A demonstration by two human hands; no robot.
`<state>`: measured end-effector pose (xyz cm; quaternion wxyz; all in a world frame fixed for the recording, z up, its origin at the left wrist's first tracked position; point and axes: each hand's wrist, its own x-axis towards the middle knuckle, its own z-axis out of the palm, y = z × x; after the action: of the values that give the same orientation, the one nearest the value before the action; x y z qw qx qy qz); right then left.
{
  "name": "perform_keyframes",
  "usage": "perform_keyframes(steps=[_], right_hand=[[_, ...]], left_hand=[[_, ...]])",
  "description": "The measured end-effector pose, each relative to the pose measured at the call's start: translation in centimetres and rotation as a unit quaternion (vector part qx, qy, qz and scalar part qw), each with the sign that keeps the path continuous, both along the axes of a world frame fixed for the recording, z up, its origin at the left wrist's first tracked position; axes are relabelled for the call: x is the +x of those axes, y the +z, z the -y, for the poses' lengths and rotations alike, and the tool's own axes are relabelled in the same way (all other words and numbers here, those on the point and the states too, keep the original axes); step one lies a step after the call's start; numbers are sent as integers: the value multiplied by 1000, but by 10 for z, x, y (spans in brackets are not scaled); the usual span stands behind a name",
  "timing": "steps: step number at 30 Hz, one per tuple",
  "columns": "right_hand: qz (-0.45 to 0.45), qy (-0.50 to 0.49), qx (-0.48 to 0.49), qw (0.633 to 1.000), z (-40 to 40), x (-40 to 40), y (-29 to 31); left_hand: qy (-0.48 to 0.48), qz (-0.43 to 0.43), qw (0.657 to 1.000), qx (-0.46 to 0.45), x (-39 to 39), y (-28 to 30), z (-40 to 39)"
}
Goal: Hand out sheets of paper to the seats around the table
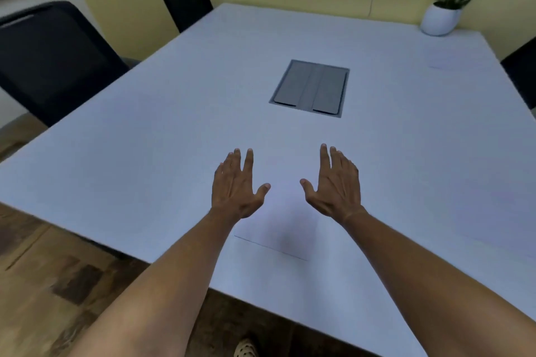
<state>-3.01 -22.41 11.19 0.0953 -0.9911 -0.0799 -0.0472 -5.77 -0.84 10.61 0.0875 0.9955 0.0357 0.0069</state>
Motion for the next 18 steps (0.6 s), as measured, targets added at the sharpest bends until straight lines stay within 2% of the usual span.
perform_keyframes(steps=[7,12,18], right_hand=[[-88,-83,21,992,-19,18,-42],[-167,-138,80,973,-28,26,-77],[-218,-223,131,941,-30,33,-103]], left_hand=[[-42,-66,997,-25,40,-56,-11],[-15,-119,989,-84,57,-91,-6],[25,-147,982,-118,72,-115,-3]])
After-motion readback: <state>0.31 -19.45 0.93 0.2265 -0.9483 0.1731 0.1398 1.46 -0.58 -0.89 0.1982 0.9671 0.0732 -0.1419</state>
